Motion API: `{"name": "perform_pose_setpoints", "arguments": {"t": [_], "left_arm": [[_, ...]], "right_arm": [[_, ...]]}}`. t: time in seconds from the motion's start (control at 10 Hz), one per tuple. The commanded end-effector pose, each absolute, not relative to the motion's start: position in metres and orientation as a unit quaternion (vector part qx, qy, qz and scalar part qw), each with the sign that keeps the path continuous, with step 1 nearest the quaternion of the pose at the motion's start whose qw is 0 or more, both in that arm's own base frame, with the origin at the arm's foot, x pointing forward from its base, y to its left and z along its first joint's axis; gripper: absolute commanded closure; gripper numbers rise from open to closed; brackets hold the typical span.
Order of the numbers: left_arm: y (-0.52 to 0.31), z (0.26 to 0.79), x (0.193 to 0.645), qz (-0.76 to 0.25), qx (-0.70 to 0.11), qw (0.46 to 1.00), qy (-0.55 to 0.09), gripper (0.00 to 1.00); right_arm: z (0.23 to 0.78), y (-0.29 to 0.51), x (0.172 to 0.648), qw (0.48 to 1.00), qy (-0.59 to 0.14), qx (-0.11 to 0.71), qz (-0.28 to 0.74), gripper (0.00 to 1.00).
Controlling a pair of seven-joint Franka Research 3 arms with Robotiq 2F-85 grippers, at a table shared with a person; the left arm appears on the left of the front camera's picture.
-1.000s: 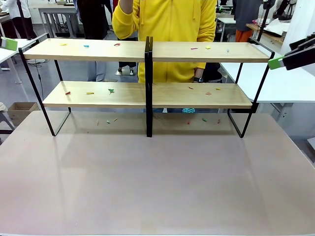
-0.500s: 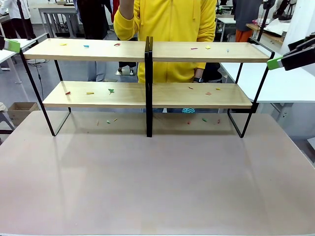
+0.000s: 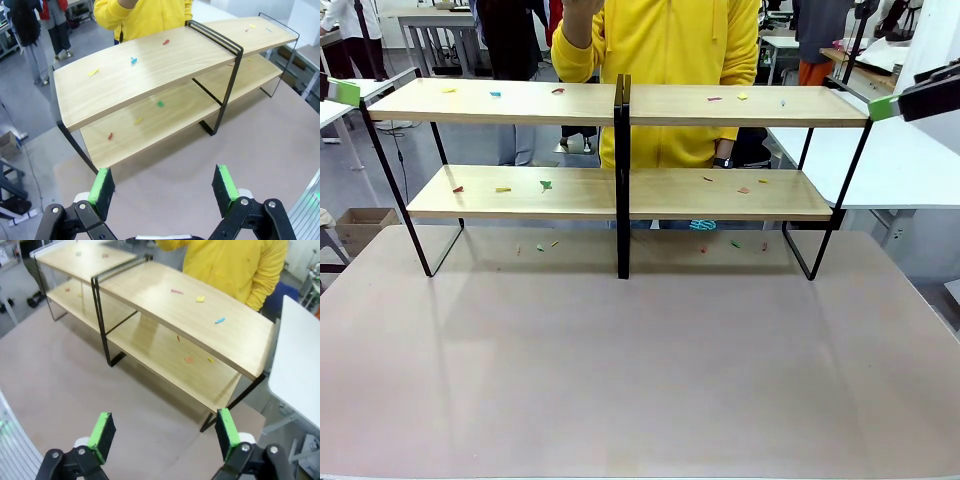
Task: Clean the shelves.
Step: Pick up the Duster when the human hands it over.
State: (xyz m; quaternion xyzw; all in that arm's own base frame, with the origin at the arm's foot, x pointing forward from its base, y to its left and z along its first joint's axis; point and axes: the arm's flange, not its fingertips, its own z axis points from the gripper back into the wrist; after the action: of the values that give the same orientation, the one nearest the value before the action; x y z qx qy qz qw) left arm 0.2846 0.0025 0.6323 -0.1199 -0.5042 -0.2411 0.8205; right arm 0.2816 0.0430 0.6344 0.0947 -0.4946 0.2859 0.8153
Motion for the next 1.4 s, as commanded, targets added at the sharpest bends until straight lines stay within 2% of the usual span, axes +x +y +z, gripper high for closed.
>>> {"name": "perform_pose_setpoints", "arguments": {"t": [0.0,0.6,0.7,1.2,1.3], "left_arm": [[0.003,0.632,0.284,-0.238,-0.122,0.821,-0.504,0.0],[0.003,0.632,0.284,-0.238,-0.122,0.821,-0.504,0.0],[0.003,0.632,0.284,-0.238,-0.122,0.821,-0.504,0.0],[0.003,0.632,0.285,-0.241,-0.12,0.821,-0.504,0.0],[-0.009,0.649,0.308,-0.273,-0.186,0.87,-0.366,0.0]], "right_arm": [[0.567,0.053,0.236,0.828,-0.507,0.118,0.208,0.0],[0.57,0.065,0.227,0.835,-0.492,0.128,0.21,0.0],[0.642,0.068,0.265,0.838,-0.485,0.127,0.218,0.0],[0.642,0.068,0.265,0.838,-0.485,0.127,0.218,0.0],[0.642,0.068,0.265,0.838,-0.485,0.127,0.218,0.0]]}}
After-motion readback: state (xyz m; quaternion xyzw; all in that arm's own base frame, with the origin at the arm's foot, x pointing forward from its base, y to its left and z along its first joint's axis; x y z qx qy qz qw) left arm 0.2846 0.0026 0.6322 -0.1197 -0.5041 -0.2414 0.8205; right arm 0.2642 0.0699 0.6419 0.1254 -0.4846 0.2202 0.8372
